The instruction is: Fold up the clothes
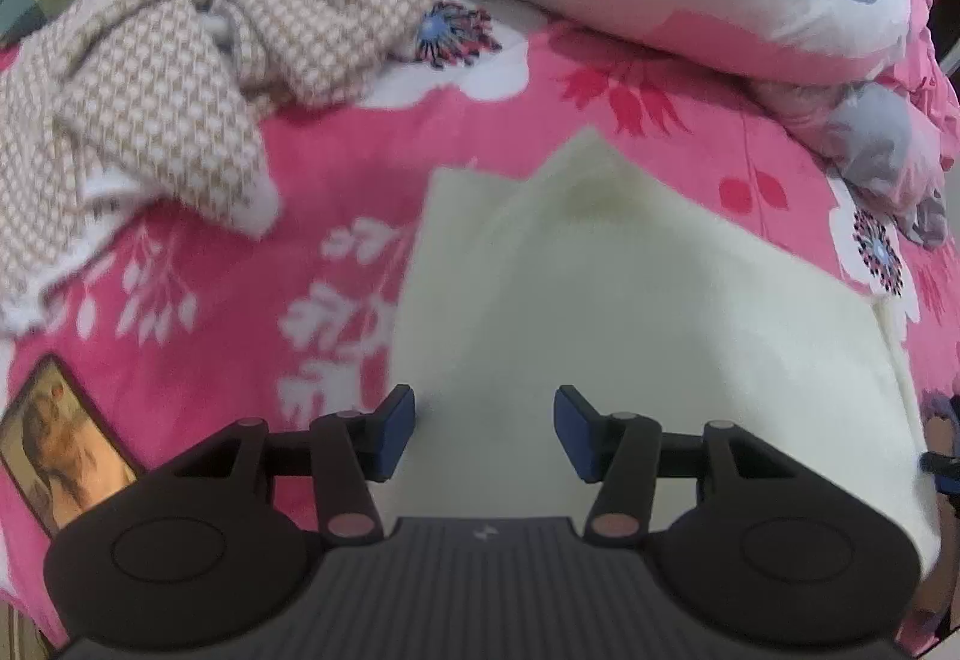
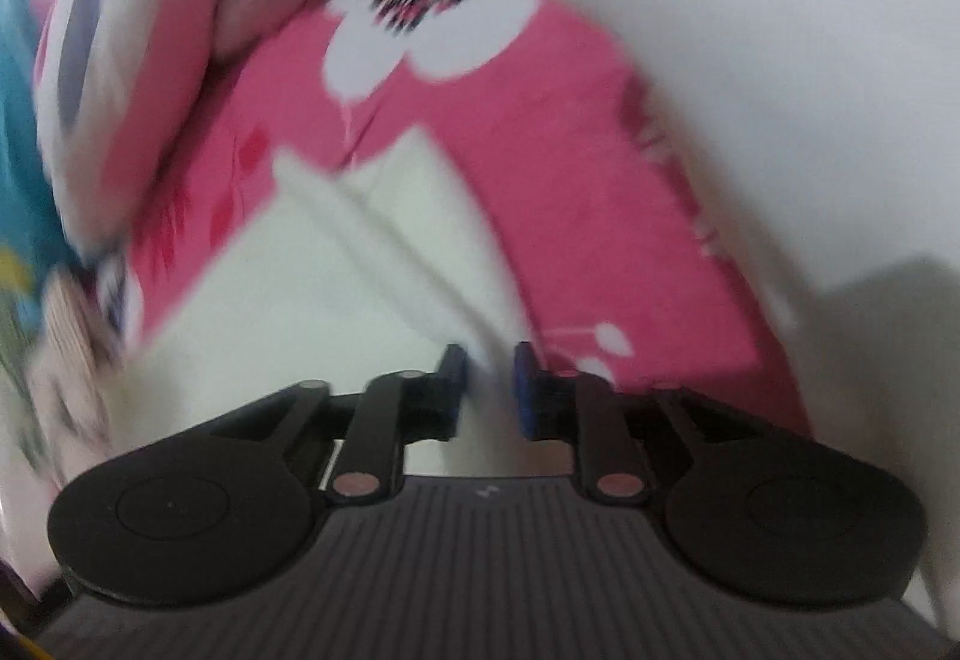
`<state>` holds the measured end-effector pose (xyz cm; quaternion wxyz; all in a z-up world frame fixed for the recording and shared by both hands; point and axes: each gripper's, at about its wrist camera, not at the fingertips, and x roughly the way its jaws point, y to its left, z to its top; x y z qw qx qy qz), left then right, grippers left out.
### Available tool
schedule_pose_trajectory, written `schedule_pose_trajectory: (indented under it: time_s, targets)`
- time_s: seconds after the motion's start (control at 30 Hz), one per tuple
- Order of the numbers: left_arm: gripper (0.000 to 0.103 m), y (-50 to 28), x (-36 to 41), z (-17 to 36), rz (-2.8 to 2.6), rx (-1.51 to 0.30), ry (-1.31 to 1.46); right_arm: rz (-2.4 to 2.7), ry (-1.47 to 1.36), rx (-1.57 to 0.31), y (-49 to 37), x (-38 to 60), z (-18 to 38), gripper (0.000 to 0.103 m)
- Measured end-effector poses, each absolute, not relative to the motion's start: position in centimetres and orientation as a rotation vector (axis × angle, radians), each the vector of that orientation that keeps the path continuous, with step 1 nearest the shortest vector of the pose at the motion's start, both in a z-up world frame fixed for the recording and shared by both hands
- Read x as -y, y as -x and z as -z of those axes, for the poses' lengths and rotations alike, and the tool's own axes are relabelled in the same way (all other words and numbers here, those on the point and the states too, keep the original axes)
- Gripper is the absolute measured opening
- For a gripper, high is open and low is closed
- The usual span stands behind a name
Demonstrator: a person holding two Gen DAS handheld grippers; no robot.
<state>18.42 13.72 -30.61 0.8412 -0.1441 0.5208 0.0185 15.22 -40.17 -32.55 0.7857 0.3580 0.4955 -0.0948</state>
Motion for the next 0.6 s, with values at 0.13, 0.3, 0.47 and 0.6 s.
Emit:
schedule_pose_trajectory:
  time_s: [0.13,0.3,0.47,0.6]
  targets:
    - [0.053,-20.0,-13.7,30.3,-0.021,-1.055,0.296,0.207,-0.671,-0.972,-16.1,40.3,29.0,0.021]
    - [0.053,-22.7,-12.3,30.7,0.032,-0.991,0.177,-0.354,-0.221,-0.993,-23.3,29.8,26.7,0.024]
    - [0.048,-24.7,-10.9,31.6,0.071,-0.946,0.044,-0.813,0.163,-0.876,-28.3,16.8,28.1,0.026]
    - [0.041,-25.3,-10.6,32.1,0.109,-0.931,-0.009,-1.027,0.359,-0.794,-30.3,9.9,30.3,0.026]
